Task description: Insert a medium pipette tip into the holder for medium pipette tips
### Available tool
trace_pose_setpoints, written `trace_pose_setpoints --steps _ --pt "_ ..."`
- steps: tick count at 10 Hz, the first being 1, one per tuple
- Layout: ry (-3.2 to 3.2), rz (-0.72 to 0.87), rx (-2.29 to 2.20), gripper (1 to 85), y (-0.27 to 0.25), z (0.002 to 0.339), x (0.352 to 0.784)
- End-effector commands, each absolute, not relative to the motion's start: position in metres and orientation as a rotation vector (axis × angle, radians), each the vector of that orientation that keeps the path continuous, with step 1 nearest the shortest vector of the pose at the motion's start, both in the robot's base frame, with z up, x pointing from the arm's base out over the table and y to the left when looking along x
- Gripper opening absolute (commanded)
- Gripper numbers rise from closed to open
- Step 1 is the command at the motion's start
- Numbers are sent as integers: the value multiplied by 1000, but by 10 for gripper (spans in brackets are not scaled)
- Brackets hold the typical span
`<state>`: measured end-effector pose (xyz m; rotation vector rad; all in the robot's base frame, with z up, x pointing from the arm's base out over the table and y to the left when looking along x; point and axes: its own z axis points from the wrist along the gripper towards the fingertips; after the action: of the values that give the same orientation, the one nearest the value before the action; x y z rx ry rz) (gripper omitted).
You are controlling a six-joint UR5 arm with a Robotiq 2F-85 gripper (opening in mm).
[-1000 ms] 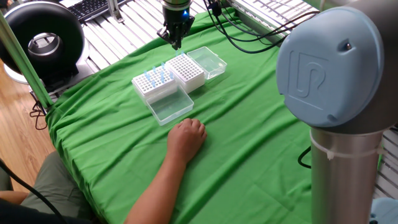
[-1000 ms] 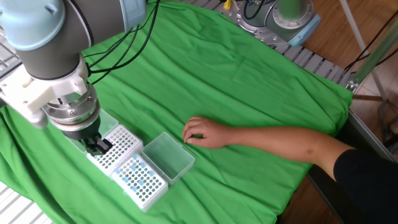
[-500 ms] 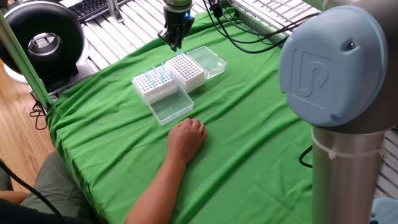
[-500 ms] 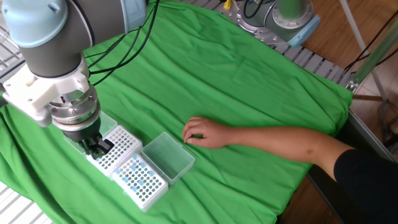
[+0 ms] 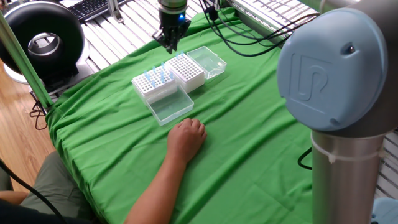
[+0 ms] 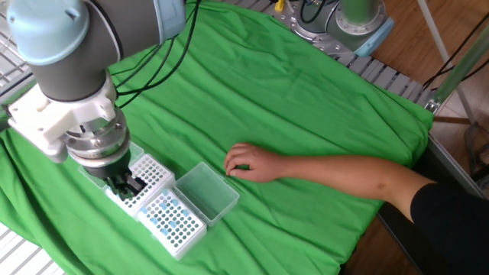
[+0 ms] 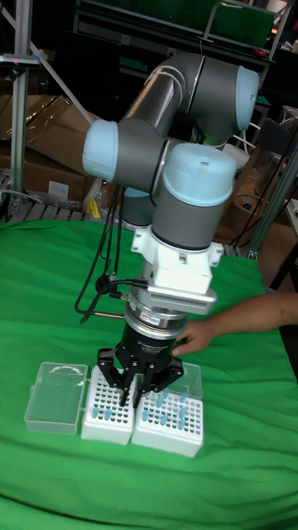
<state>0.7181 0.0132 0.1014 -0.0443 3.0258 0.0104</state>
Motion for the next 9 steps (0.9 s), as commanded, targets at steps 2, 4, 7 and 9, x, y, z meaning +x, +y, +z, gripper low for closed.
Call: trace_pose_setpoints --steps 2,4,7,9 --pt "3056 72 108 223 66 115 721" --pt "3056 107 185 223 89 115 726" --pt "3031 107 245 227 105 104 738" --pt "3012 120 245 243 111 95 743"
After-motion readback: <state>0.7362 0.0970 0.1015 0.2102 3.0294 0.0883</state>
